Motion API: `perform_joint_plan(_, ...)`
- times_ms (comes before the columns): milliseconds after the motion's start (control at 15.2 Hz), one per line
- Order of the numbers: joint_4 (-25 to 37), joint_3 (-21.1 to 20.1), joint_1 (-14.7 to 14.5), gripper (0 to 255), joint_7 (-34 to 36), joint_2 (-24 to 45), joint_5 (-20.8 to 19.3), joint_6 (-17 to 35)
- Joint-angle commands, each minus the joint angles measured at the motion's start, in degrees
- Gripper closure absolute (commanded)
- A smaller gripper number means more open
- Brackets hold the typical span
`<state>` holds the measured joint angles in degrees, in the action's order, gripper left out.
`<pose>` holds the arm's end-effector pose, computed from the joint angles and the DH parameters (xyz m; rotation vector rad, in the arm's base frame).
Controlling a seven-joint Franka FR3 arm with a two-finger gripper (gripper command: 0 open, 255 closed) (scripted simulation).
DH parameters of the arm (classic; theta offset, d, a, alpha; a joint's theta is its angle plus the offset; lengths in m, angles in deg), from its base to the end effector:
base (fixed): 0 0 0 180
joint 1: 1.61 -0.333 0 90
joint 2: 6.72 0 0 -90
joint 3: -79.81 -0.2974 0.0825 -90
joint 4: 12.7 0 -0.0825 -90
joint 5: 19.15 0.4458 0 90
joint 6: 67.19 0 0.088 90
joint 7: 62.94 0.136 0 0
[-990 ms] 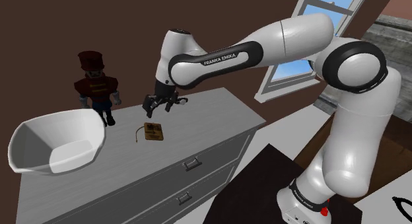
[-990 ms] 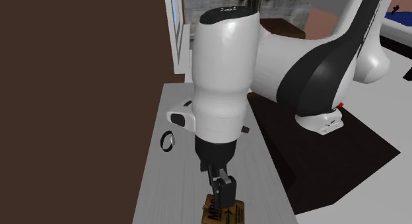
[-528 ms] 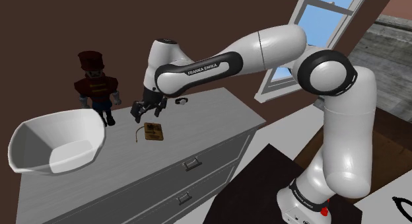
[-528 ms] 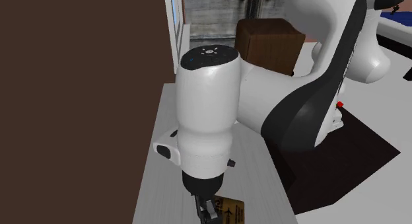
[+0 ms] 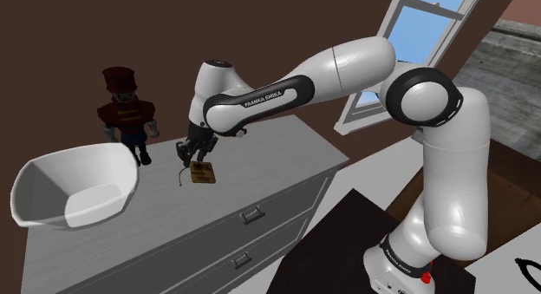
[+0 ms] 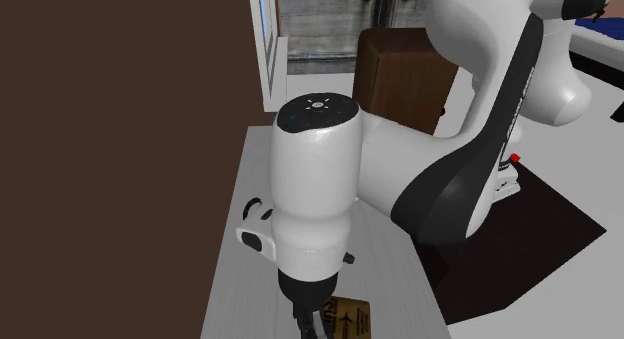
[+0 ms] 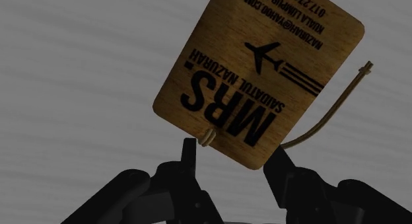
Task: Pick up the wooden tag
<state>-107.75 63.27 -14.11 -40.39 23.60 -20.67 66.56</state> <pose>0.6561 0.3450 0.2498 -2.9546 -0.1188 -0.1464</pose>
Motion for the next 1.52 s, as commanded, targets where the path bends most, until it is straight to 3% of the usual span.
perform_joint_plan(0,0.0,0.0,0.0,255,0.0,0.0,0.0,0.0)
perform_joint_plan(396,0.0,0.0,0.0,255,0.0,0.1,0.0,0.1)
perform_joint_plan(1452,4.9,-0.7,0.4,255,0.2,-4.6,1.1,-9.4)
